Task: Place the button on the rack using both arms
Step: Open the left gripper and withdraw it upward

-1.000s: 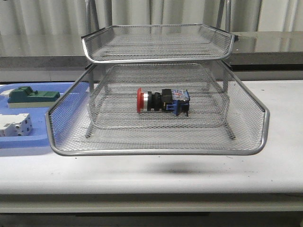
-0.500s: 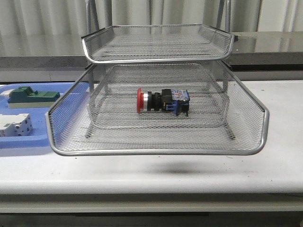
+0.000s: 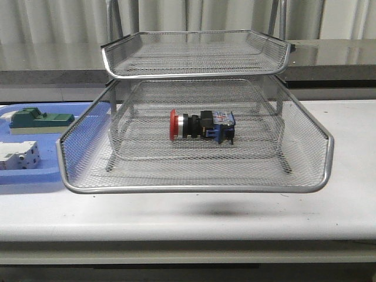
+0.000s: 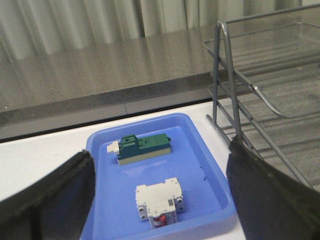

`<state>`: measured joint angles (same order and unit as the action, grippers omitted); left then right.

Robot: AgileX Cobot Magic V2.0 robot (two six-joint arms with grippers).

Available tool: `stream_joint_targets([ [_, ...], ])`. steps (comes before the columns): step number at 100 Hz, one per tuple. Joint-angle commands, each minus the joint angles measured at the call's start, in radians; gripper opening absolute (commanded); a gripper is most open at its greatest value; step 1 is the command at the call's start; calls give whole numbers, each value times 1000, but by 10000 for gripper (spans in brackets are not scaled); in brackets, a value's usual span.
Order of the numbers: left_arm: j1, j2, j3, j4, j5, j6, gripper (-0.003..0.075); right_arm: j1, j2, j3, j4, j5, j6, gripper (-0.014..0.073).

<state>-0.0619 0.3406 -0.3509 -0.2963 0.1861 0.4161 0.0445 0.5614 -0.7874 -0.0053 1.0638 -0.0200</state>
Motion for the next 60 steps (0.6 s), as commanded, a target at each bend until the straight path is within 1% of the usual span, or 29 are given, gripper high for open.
stream_joint_targets([
  [1,4,5,-22,-16,-122,-10,535,-5,1,-33,-11,-54,-2,-71],
  [20,4,5,-22,-16,-122,-10,529,-5,1,-33,-11,-54,-2,-71],
  [29,4,5,-22,-16,-122,-10,479,-5,1,-33,-11,-54,-2,-71],
  [41,4,5,-22,-16,-122,-10,355,-5,1,-33,-11,-54,-2,-71],
  [60,4,5,-22,-16,-122,-10,117,-5,1,-33,-11,-54,-2,-71],
])
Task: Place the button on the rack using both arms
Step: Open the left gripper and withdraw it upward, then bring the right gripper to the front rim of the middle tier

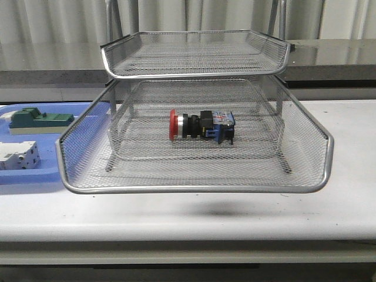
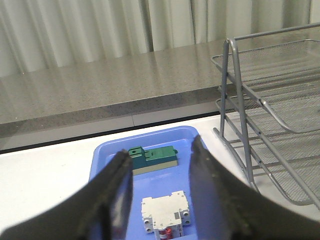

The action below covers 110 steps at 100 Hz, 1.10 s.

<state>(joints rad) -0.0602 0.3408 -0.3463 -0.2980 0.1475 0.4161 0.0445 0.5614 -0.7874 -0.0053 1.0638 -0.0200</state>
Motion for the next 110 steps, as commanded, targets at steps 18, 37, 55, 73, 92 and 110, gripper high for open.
stream_joint_targets([
  [18,3,5,-27,-15,-84,-10,-20,-5,1,-33,-11,-54,-2,-71],
  [37,3,5,-27,-15,-84,-10,-20,-5,1,-33,-11,-56,-2,-71],
  [55,3,5,-27,-15,-84,-10,-20,-5,1,-33,5,-119,-2,-71],
  [73,3,5,-27,-15,-84,-10,-20,-5,17,-33,92,-220,-2,-71],
  [92,3,5,-27,-15,-84,-10,-20,-2,135,-33,267,-286,-82,-71],
  [110,3,5,-27,-15,-84,-10,-20,41,295,-33,452,-319,-305,-71],
])
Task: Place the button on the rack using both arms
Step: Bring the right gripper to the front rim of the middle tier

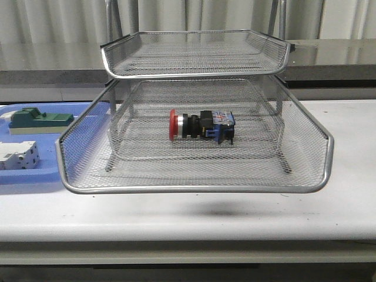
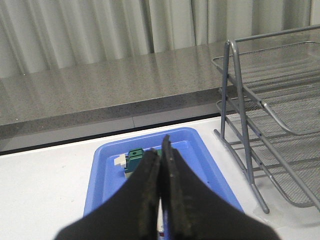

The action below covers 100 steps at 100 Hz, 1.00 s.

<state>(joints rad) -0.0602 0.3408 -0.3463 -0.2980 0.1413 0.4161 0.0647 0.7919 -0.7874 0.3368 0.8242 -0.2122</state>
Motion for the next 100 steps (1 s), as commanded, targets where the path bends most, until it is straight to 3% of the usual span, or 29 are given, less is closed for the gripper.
stream_joint_targets([
  [1,3,5,-27,-15,-78,-10,-20,23,78,-33,117,-83,-130,-71],
  [18,3,5,-27,-15,-78,-10,-20,133,232,-33,229,-116,-301,-69],
  [73,3,5,-27,-15,-78,-10,-20,534,513,-33,228,-199,-679,-69],
  [100,3,5,-27,-15,-78,-10,-20,646,583,-33,207,-280,-732,-69],
])
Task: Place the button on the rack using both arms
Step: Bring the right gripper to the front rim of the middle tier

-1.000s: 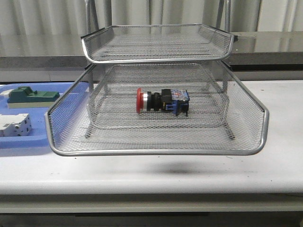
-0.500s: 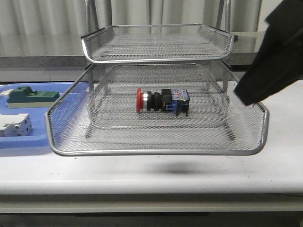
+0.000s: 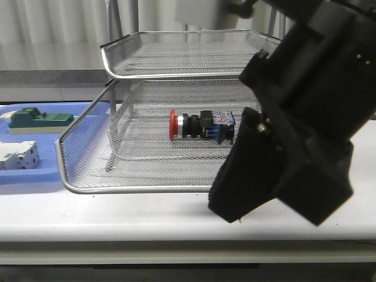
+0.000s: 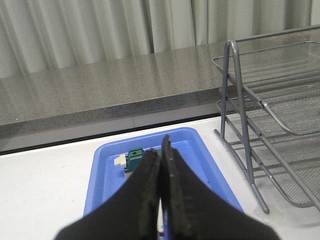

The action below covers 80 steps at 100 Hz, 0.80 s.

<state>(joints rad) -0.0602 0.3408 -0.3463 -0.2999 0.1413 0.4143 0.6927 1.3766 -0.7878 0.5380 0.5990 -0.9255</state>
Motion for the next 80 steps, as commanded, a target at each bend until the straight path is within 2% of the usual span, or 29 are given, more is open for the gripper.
stream_joint_targets([
  [1,3,5,-27,-13,-78,-8,-20,20,4,-32,4,-60,-19,-69],
  [40,3,5,-27,-13,-78,-8,-20,52,160,-32,-52,-205,-19,-69],
  [80,3,5,-27,-13,-78,-8,-20,28,187,-42,-74,-358,-19,-69],
])
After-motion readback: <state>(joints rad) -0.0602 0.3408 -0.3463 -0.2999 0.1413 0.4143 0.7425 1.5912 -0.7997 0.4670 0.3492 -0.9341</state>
